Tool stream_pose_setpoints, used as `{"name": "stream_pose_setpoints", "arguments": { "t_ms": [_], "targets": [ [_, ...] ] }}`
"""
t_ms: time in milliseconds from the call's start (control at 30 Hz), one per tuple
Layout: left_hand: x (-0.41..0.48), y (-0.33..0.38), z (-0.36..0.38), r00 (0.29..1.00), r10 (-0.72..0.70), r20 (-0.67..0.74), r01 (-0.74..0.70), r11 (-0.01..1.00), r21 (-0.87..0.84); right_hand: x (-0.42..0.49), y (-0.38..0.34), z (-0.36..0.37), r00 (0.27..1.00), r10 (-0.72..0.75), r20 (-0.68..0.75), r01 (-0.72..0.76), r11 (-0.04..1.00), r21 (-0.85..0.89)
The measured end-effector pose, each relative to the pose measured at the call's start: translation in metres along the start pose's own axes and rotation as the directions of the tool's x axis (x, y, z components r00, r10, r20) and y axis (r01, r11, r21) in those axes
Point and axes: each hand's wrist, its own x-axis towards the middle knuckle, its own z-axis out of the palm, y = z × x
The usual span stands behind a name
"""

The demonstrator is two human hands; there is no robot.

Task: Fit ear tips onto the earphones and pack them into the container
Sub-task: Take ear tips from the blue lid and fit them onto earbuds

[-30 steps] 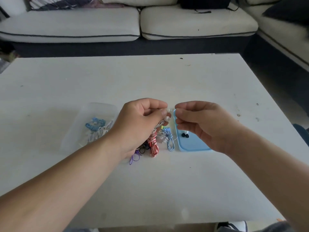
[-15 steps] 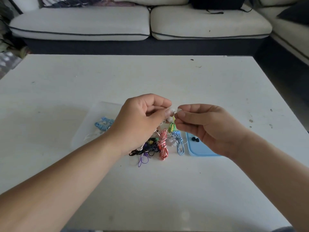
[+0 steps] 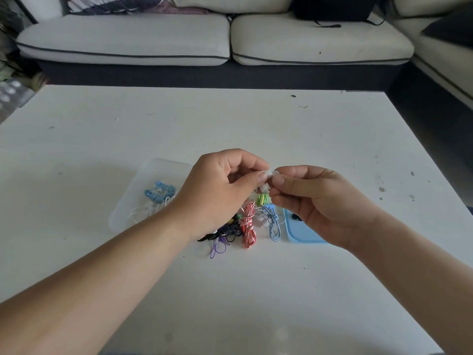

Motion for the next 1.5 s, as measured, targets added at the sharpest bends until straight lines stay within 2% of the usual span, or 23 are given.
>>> {"name": "stream_pose_setpoints", "arguments": {
  "t_ms": [333,567,733,867,1067,1200,1333,1400,1500],
  "targets": [
    [0.002,-0.004,0.003,0.997,0.019,-0.07,-0.019,1.0,0.009,0.0,0.004,0.002,0.999,-0.041,-0.004,0.041,0.999,0.035],
    [0.0,-0.004,0.005,0.995,0.029,-0.099,-0.028,1.0,0.014,0.0,0.016,0.011,0.989,-0.102,-0.109,0.11,0.992,0.065],
    [0.001,-0.003,0.004,0.992,-0.014,-0.126,0.011,1.0,-0.027,-0.004,0.015,0.012,0.988,-0.122,-0.09,0.123,0.992,0.004],
    [0.001,0.0,0.004,0.991,-0.117,-0.07,0.105,0.983,-0.147,-0.002,0.01,0.008,0.992,-0.091,-0.091,0.094,0.995,0.026],
    [-0.001,0.004,0.009,0.988,-0.151,0.009,0.148,0.955,-0.258,-0.001,0.008,-0.008,0.998,-0.038,0.041,0.038,0.999,-0.004],
    [-0.002,0.006,0.013,0.987,-0.163,0.004,0.159,0.954,-0.256,-0.004,0.01,-0.011,0.996,-0.068,0.055,0.073,0.994,-0.082],
    [-0.005,0.007,0.019,0.972,-0.232,0.028,0.233,0.945,-0.23,-0.008,0.007,-0.015,0.997,-0.052,0.05,0.06,0.984,-0.17],
    [-0.006,0.008,0.022,0.955,-0.292,0.043,0.293,0.918,-0.268,-0.01,0.005,-0.018,0.999,-0.052,0.013,0.053,0.98,-0.192],
    [-0.007,0.01,0.028,0.909,-0.412,0.069,0.409,0.846,-0.343,-0.01,0.001,-0.033,0.974,-0.105,-0.202,0.057,0.971,-0.232]
  ]
}}
